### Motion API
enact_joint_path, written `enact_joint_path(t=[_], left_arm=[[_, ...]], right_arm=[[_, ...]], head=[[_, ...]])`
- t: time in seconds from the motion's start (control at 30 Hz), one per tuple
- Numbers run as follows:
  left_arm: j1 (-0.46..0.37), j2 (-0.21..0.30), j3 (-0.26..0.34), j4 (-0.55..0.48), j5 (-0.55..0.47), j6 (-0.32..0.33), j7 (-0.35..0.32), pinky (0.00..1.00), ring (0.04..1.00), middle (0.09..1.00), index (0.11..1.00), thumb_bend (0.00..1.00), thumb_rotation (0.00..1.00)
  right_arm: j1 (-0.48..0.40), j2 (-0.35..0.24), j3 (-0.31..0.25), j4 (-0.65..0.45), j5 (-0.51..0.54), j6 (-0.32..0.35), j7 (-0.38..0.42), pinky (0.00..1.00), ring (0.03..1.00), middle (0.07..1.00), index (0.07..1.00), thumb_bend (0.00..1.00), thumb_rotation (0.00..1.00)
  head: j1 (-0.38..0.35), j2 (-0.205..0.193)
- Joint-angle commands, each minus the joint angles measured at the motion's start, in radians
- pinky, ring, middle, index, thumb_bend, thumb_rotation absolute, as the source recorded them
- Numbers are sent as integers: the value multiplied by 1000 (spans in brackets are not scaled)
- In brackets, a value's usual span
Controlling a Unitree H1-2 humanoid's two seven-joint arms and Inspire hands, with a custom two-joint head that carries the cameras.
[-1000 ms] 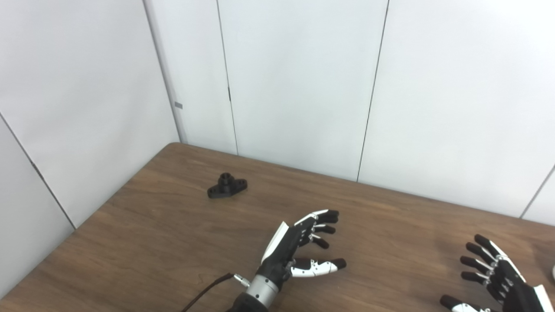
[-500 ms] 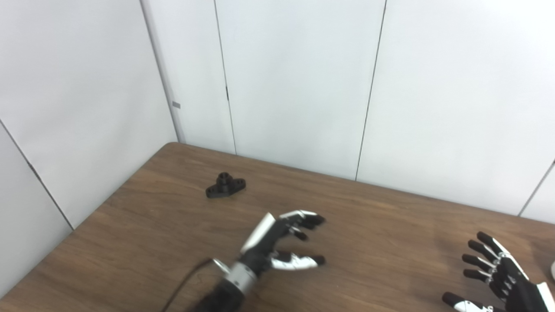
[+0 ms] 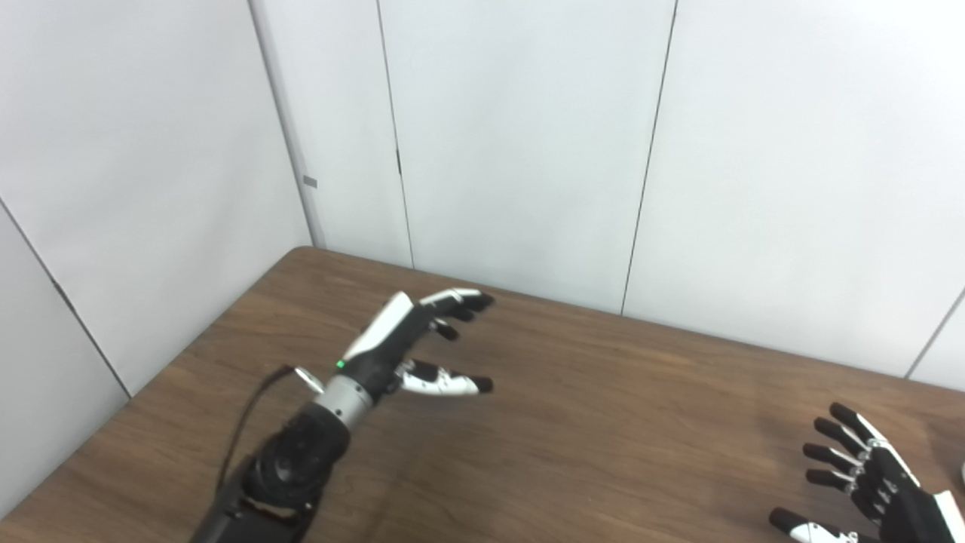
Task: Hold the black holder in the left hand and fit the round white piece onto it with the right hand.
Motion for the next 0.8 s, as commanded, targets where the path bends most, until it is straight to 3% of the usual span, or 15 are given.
enact_joint_path(t=[0.0, 0.13, 0.33, 0.5, 0.57, 0.77], left_arm=[[-52, 42, 34, -51, 25, 26, 26, 741, 835, 839, 823, 785, 129], [-82, 55, 105, -41, -14, 36, 46, 794, 859, 848, 816, 781, 89], [-110, 110, 148, 12, 61, 36, 87, 846, 897, 880, 827, 766, 77], [-109, 139, 156, 57, 97, 45, 115, 840, 907, 897, 848, 777, 100], [-107, 147, 152, 72, 121, 61, 119, 889, 944, 934, 870, 796, 152], [-113, 175, 117, 103, 220, 157, 101, 936, 999, 997, 911, 879, 252]], right_arm=[[-28, -1, -2, -38, 5, -11, 3, 691, 776, 852, 891, 637, 0], [-31, -1, -1, -40, 2, -4, 1, 689, 775, 848, 892, 637, 0], [-28, 3, 0, -51, 17, 13, 9, 698, 779, 858, 900, 627, 0], [-27, 4, 3, -54, 24, 11, 14, 708, 787, 863, 905, 615, 0], [-28, 2, 4, -52, 25, 5, 16, 699, 779, 862, 906, 611, 0], [-22, 4, 4, -65, 18, 16, 10, 677, 761, 850, 895, 627, 0]], head=[[0, 0], [3, -1], [4, -3], [3, -4], [3, -4], [-1, 6]])
